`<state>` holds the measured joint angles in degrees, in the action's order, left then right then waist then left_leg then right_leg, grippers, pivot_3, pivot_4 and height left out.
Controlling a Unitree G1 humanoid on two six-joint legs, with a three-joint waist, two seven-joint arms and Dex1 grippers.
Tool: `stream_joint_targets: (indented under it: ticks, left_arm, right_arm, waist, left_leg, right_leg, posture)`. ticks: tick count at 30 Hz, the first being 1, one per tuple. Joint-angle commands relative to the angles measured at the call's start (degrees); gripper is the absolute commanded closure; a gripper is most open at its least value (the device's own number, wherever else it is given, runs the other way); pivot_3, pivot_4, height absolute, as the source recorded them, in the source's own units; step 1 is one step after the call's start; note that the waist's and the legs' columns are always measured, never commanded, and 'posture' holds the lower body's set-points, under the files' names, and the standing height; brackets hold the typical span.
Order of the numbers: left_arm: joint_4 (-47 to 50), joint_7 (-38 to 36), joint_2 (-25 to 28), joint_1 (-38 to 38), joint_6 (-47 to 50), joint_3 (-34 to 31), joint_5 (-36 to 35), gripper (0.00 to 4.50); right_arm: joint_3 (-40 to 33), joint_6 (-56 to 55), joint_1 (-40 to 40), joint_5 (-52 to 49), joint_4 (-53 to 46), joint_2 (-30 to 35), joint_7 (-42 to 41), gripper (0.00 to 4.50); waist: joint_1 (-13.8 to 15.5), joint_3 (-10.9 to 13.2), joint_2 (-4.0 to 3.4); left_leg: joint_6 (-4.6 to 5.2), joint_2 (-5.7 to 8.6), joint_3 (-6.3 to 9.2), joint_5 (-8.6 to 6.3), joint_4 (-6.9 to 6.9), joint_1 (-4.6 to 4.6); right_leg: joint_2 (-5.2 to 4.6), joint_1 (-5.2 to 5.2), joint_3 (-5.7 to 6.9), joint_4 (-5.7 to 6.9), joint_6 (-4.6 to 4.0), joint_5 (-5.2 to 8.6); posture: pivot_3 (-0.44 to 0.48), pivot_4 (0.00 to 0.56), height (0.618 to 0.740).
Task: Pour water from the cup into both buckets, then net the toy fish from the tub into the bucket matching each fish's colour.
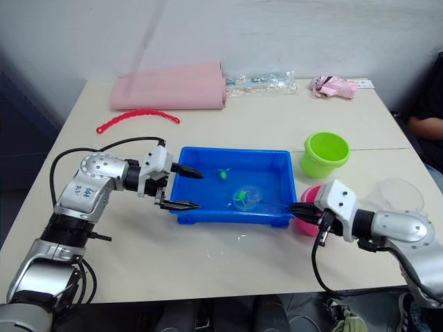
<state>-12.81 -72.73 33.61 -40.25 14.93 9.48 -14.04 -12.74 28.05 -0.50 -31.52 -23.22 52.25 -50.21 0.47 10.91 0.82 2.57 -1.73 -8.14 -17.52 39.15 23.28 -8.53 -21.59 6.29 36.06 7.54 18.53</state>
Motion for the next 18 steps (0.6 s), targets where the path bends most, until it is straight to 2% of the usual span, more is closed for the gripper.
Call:
stream_joint_targets:
  ticks: [1,7,12,15,18]
  left_arm:
    - [-0.8,2.0,-1.5,-2.6,0.1,-2.0,-1.1,0.03]
    - [-0.5,3.1,-5.0,-4.4,5.1,-3.6,-5.0,0.03]
    - [-1.9,3.4,-6.7,-5.8,4.5,-3.2,-4.5,0.03]
    - [-3.1,3.3,-7.4,-6.4,3.6,-3.0,-4.0,0.03]
    - [-3.9,3.3,-7.9,-6.9,2.9,-2.9,-3.8,0.03]
  right_arm:
    - [-5.8,5.3,0.0,-5.0,-3.6,-0.1,2.2,4.5]
    - [-16.3,7.2,-3.0,-5.4,-5.0,1.2,2.8,4.5]
    - [-24.4,7.8,-3.2,-4.4,-3.6,3.3,2.2,4.5]
    - [-26.4,6.3,-2.6,-0.3,-0.9,5.7,3.0,4.5]
    - [-24.6,1.5,-0.7,6.7,3.0,8.6,5.1,4.5]
  waist:
    - [0.2,0.0,0.0]
    - [0.9,0.0,0.0]
    - [0.9,0.0,0.0]
    - [0.9,0.0,0.01]
    - [0.8,0.0,0.01]
  left_leg:
    - [0.0,0.0,0.0,0.0,0.0,0.0]
    - [0.01,0.0,-0.02,-0.01,-0.02,0.01]
    - [0.03,0.04,-0.03,0.0,-0.01,0.0]
    - [0.03,0.03,-0.04,0.0,-0.01,-0.01]
    - [0.03,0.05,-0.1,0.0,-0.01,-0.01]
  right_leg:
    - [0.0,0.0,0.0,0.0,0.0,0.0]
    - [0.01,0.0,0.0,-0.03,0.0,0.0]
    - [0.01,0.0,-0.03,-0.02,0.03,-0.02]
    - [0.02,0.0,-0.03,-0.03,0.03,-0.01]
    - [0.01,-0.04,-0.07,-0.03,0.03,-0.02]
  posture:
    - [0.0,0.15,0.738]
    - [0.0,0.15,0.738]
    - [0.0,0.15,0.738]
    - [0.0,0.15,0.738]
    - [0.0,0.15,0.738]
